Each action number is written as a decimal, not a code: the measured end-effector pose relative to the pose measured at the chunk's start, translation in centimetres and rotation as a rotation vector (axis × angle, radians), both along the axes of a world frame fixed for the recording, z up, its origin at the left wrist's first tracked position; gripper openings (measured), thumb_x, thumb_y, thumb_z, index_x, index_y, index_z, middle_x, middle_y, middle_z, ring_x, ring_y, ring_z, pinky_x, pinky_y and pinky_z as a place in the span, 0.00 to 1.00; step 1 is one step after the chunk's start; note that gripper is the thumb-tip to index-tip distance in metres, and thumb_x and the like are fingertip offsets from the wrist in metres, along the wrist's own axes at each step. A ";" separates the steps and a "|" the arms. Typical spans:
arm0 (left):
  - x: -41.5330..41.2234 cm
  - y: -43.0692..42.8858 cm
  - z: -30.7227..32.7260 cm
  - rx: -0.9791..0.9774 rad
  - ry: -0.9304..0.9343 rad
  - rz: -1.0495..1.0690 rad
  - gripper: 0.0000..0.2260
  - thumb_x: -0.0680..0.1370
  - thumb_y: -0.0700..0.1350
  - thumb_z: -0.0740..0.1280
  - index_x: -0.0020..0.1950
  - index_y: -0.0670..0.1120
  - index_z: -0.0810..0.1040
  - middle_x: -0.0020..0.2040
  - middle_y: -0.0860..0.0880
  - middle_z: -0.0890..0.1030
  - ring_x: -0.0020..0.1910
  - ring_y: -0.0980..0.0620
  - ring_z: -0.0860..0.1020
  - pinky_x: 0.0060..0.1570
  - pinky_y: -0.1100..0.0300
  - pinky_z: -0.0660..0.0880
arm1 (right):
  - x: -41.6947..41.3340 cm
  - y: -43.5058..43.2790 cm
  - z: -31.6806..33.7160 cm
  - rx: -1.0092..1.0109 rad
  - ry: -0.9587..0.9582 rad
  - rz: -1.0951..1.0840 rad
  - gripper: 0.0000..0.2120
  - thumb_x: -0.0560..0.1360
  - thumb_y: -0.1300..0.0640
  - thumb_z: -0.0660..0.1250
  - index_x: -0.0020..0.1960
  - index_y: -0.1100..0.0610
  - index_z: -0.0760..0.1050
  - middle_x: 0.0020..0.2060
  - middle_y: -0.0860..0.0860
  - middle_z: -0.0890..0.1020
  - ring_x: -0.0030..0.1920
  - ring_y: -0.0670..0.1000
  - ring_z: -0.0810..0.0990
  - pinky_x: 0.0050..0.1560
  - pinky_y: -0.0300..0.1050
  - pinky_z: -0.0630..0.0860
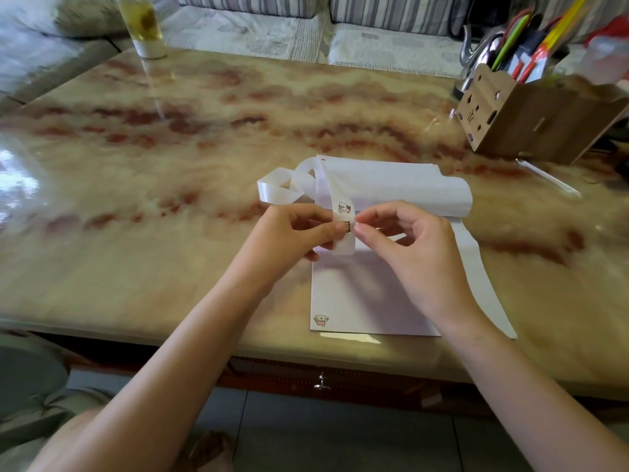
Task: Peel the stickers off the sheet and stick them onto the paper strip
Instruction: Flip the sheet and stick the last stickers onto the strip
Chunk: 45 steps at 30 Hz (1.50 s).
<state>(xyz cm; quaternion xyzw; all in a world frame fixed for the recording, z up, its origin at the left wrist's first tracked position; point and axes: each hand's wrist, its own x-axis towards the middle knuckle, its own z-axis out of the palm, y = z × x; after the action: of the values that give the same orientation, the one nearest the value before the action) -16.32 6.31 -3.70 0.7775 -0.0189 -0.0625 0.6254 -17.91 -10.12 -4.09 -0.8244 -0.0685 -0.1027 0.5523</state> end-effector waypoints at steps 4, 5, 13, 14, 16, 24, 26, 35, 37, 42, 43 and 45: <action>-0.1 -0.2 0.1 -0.045 0.030 -0.025 0.06 0.74 0.42 0.73 0.49 0.45 0.83 0.39 0.51 0.85 0.36 0.62 0.81 0.35 0.71 0.75 | -0.1 0.3 -0.1 -0.008 -0.048 -0.012 0.03 0.73 0.60 0.72 0.46 0.55 0.83 0.39 0.45 0.84 0.40 0.42 0.80 0.40 0.29 0.71; -0.1 -0.2 0.1 -0.054 0.038 -0.031 0.06 0.73 0.42 0.73 0.49 0.44 0.83 0.38 0.52 0.84 0.36 0.62 0.81 0.35 0.71 0.75 | -0.1 0.2 -0.1 -0.003 -0.052 -0.015 0.03 0.72 0.60 0.72 0.46 0.54 0.83 0.38 0.45 0.84 0.39 0.41 0.80 0.40 0.29 0.72; 0.0 -0.1 0.1 -0.085 0.085 -0.067 0.07 0.73 0.42 0.73 0.50 0.43 0.83 0.40 0.51 0.85 0.38 0.61 0.82 0.38 0.69 0.77 | -0.2 0.0 -0.5 -0.088 -0.140 -0.020 0.03 0.73 0.60 0.72 0.46 0.54 0.83 0.40 0.44 0.84 0.41 0.41 0.80 0.40 0.29 0.73; 0.0 -0.1 0.2 -0.092 0.098 -0.069 0.07 0.74 0.43 0.72 0.50 0.43 0.84 0.40 0.52 0.85 0.39 0.60 0.82 0.38 0.68 0.77 | -0.2 -0.1 -0.5 -0.110 -0.161 -0.017 0.03 0.73 0.61 0.72 0.46 0.55 0.83 0.40 0.45 0.84 0.41 0.41 0.80 0.40 0.29 0.73; -0.1 -0.1 0.3 -0.101 0.117 -0.072 0.08 0.75 0.46 0.70 0.51 0.44 0.84 0.41 0.51 0.85 0.40 0.59 0.83 0.39 0.67 0.78 | -0.1 -0.1 -0.6 -0.147 -0.197 -0.010 0.04 0.73 0.61 0.72 0.48 0.57 0.83 0.40 0.47 0.84 0.41 0.43 0.80 0.41 0.29 0.73; -0.1 -0.4 0.3 -0.114 0.116 -0.034 0.09 0.77 0.47 0.68 0.51 0.44 0.84 0.40 0.52 0.85 0.38 0.59 0.82 0.40 0.66 0.79 | -0.2 -0.1 -0.8 -0.152 -0.238 0.001 0.04 0.73 0.62 0.72 0.47 0.58 0.82 0.40 0.48 0.84 0.41 0.46 0.80 0.42 0.32 0.76; -0.1 -0.3 0.3 -0.110 0.109 -0.037 0.09 0.77 0.47 0.68 0.50 0.44 0.84 0.40 0.51 0.85 0.38 0.59 0.82 0.41 0.67 0.79 | -0.2 -0.2 -0.8 -0.156 -0.219 0.000 0.04 0.73 0.61 0.72 0.47 0.57 0.82 0.40 0.48 0.84 0.41 0.45 0.80 0.42 0.32 0.75; -0.1 -0.5 0.0 -0.076 0.051 -0.024 0.08 0.77 0.46 0.68 0.48 0.43 0.85 0.37 0.53 0.85 0.36 0.61 0.81 0.38 0.70 0.77 | -0.1 -0.2 -0.7 -0.147 -0.137 0.018 0.02 0.73 0.60 0.72 0.46 0.56 0.82 0.39 0.47 0.84 0.40 0.44 0.79 0.40 0.29 0.72; -0.1 -0.5 0.0 -0.083 0.046 -0.017 0.08 0.77 0.46 0.68 0.48 0.43 0.85 0.37 0.53 0.85 0.36 0.61 0.81 0.39 0.69 0.77 | -0.1 -0.2 -0.7 -0.135 -0.145 0.010 0.02 0.73 0.61 0.72 0.45 0.56 0.82 0.39 0.46 0.84 0.40 0.44 0.79 0.40 0.29 0.72; 0.0 -0.5 0.0 -0.110 0.064 -0.023 0.09 0.77 0.45 0.68 0.50 0.42 0.84 0.37 0.53 0.84 0.36 0.61 0.80 0.44 0.66 0.80 | -0.2 0.0 -0.8 -0.105 -0.175 -0.002 0.02 0.72 0.61 0.73 0.45 0.57 0.82 0.39 0.44 0.83 0.40 0.44 0.80 0.41 0.31 0.74; -0.1 -0.5 -0.1 -0.118 0.072 -0.024 0.09 0.78 0.45 0.68 0.50 0.42 0.84 0.38 0.52 0.83 0.36 0.61 0.80 0.45 0.66 0.80 | -0.2 -0.1 -0.9 -0.108 -0.179 -0.002 0.02 0.72 0.61 0.73 0.45 0.57 0.82 0.39 0.44 0.83 0.40 0.44 0.80 0.41 0.31 0.74; -0.1 -0.6 -0.2 -0.134 0.092 -0.022 0.09 0.77 0.46 0.68 0.51 0.41 0.84 0.39 0.51 0.83 0.37 0.60 0.79 0.46 0.65 0.80 | -0.1 -0.1 -0.9 -0.116 -0.187 -0.003 0.03 0.72 0.61 0.73 0.45 0.56 0.82 0.39 0.45 0.83 0.40 0.44 0.79 0.41 0.31 0.74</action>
<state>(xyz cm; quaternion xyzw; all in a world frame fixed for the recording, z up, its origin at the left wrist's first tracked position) -16.38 5.75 -3.86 0.7299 -0.0029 -0.1037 0.6756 -18.06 -10.21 -5.01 -0.8420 -0.1245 -0.1758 0.4947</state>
